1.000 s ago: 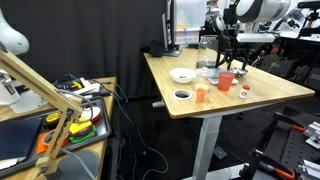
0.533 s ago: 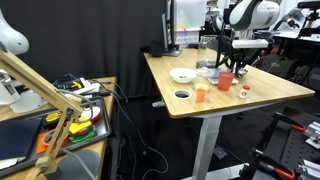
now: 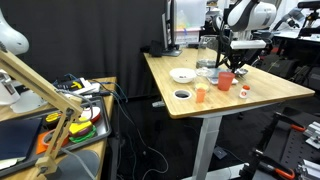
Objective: Turn on the object on the table
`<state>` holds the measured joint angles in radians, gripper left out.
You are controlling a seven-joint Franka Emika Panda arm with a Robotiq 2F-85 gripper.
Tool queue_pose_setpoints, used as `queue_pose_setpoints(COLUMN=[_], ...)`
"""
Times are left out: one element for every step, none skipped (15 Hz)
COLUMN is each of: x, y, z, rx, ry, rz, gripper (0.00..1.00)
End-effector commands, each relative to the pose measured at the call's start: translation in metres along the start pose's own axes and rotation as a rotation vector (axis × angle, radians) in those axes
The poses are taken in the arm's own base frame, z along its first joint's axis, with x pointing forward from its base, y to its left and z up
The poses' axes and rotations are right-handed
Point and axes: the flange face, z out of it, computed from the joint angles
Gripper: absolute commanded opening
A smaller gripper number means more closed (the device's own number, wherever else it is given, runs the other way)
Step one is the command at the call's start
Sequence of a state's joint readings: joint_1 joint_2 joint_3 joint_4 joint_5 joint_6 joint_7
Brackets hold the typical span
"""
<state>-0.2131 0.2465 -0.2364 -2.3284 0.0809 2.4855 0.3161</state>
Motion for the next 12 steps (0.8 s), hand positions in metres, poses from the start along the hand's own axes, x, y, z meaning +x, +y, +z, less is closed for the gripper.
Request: queue_pose_setpoints(x=[0.006, 0.007, 0.007, 0.008, 0.009, 0.009, 0.01, 0.011, 0.01, 0.01, 0.01, 0.01], y=[-0.002, -0.002, -0.001, -0.002, -0.002, -0.002, -0.002, -0.002, -0.002, -0.002, -0.001, -0.001], z=[0.008, 0.011, 0.014, 0.016, 0.018, 0.019, 0.021, 0.022, 0.024, 0.026, 0.029, 0.032], rx=[-0.015, -0.023, -0.029, -0.033, -0.036, -0.039, -0.04, -0.04, -0.04, -0.042, -0.046, -0.048], ry=[-0.021, -0.021, -0.024, -0.025, -0.027, -0.029, -0.033, -0.036, -0.041, -0.045, -0.051, -0.057], rz=[-0.007, -0.006, -0.004, -0.003, -0.003, -0.003, -0.004, -0.003, -0.003, -0.003, -0.002, -0.002], gripper=[0.0, 0.0, 0.0, 0.0, 0.0, 0.0, 0.0, 0.0, 0.0, 0.0, 0.0, 0.0])
